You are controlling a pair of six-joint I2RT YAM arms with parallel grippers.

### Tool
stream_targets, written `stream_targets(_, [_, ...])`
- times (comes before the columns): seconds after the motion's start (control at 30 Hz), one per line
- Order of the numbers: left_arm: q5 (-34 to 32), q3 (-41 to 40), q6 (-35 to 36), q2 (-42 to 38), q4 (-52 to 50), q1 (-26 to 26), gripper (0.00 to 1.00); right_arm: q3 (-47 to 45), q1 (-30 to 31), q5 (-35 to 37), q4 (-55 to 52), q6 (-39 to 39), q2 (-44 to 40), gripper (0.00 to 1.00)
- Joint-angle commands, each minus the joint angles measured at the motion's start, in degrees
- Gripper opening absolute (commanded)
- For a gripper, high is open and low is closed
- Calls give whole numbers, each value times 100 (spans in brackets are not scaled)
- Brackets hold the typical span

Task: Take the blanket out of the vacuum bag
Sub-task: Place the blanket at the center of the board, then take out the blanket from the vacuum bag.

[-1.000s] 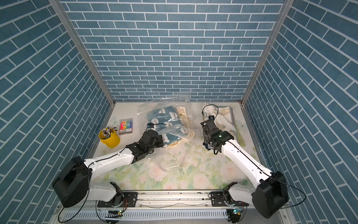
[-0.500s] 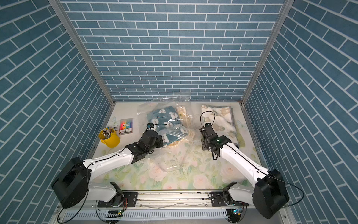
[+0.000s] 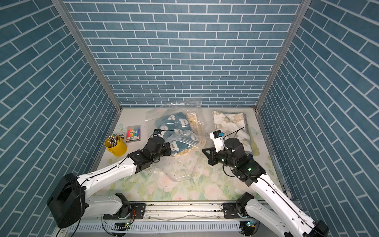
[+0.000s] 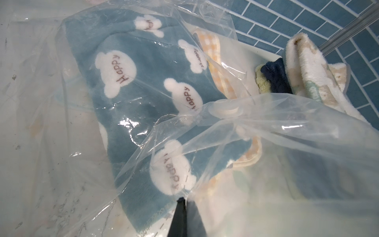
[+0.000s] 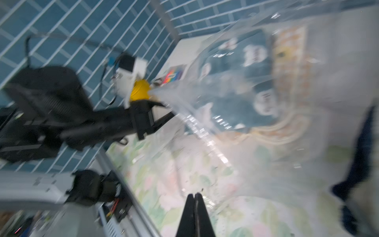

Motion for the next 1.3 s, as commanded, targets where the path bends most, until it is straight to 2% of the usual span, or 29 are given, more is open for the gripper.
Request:
stream_targets(0.0, [77, 262, 121, -81, -378, -71, 0, -484, 601, -728, 773, 328, 100, 0])
stream_targets(0.17, [74, 474, 77, -56, -465, -241, 0, -1174, 1652, -229, 1929, 673, 977, 0])
stream_targets(0.33, [-106, 756, 75, 118, -640, -518, 0, -1356, 2017, -254, 3167, 826, 2344, 0])
stream_targets(0.47, [-169, 893, 62, 111, -720, -718, 0, -1021, 1932, -99, 3316, 634, 3391, 0])
stream_targets(0.53, [-205, 937, 74, 82, -790, -834, 0, -924, 1644, 462, 3349, 573, 3698, 0])
stream_targets(0.6, [-237, 919, 80, 23, -832, -933, 0, -864, 1121, 365, 3448, 600, 3972, 0])
stream_targets(0.67, [-244, 853, 76, -40, -833, -996, 0, -1033, 710, 148, 4095, 919, 4001, 0])
stream_targets(0.73, [-220, 738, 64, -95, -818, -1034, 0, -1018, 562, 120, 4477, 1209, 4000, 0])
stream_targets(0.87, [-143, 532, 78, -188, -660, -1087, 0, -878, 543, 610, 4953, 2152, 4095, 0])
stream_targets(0.9, [-128, 488, 80, -202, -597, -1097, 0, -893, 550, 833, 5082, 2446, 4127, 3])
stream_targets(0.93, [-101, 442, 84, -232, -520, -1106, 0, -976, 561, 946, 5410, 2769, 4197, 10])
stream_targets(0.97, [-103, 408, 87, -237, -470, -1115, 0, -1049, 552, 1078, 5705, 3096, 4275, 20])
stream_targets(1.0, [-99, 398, 83, -246, -463, -1119, 0, -1074, 552, 1215, 5859, 3309, 4347, 24])
stream_targets(1.13, [-111, 355, 109, -289, -405, -1154, 0, -1353, 552, 1512, 6785, 4207, 4680, 35])
stream_targets(1.27, [-84, 259, 120, -290, -363, -1166, 0, -1287, 552, 1432, 6994, 4453, 4976, 43])
